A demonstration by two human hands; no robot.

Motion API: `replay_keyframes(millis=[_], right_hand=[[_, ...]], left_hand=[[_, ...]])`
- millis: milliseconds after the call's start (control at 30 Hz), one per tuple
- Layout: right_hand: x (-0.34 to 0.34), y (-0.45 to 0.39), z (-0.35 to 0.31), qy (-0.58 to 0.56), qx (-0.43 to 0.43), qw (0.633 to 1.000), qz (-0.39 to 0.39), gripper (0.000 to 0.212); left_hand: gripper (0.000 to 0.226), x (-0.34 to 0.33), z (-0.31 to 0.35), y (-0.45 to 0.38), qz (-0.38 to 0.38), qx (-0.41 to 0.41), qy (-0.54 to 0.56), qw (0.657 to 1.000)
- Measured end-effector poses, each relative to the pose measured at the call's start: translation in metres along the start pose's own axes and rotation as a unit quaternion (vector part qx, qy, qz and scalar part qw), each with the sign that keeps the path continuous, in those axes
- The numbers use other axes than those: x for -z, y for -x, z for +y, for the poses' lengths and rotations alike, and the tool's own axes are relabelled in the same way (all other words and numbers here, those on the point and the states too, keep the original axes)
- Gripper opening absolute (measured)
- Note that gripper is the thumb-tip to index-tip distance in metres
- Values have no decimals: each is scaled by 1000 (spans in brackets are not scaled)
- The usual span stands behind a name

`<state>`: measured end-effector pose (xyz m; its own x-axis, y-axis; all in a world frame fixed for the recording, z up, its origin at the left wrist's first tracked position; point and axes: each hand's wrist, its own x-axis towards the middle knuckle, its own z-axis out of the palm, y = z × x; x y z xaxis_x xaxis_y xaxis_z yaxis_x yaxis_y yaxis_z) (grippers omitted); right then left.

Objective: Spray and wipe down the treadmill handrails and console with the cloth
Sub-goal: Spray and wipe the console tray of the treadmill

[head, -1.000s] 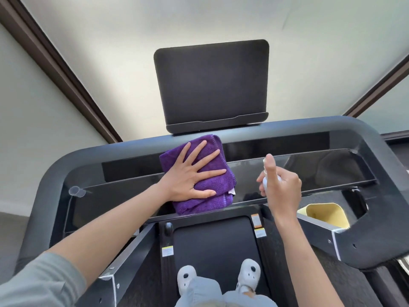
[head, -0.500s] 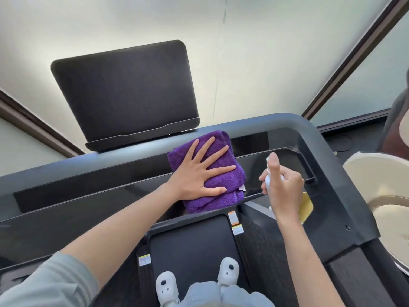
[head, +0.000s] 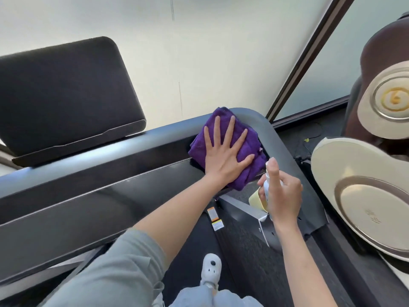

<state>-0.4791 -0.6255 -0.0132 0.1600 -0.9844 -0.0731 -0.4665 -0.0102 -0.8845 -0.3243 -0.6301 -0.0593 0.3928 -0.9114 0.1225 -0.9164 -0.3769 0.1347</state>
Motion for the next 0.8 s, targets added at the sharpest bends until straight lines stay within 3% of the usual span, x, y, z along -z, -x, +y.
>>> replay_keyframes(millis=[133,300,400,600,800], right_hand=[[4,-1,4,-2,6,1000,2,78],[-2,3,4,-4,-8,1000,-23,73],[-3,3,3,0,-7,1000,-26,75],[4,-2,5,7,0,1000,-8,80],[-15,3,-11,11,17,999,-44,76]], left_hand=[[70,-4,12,-6,-9,18,-7,1000],[64,2,-23,11,-12,-151,14,988],[62,6,-56,18,8,-194,6,981],[67,1,-9,17,18,-26,18,999],[60,3,-35,37,35,-34,19,999]])
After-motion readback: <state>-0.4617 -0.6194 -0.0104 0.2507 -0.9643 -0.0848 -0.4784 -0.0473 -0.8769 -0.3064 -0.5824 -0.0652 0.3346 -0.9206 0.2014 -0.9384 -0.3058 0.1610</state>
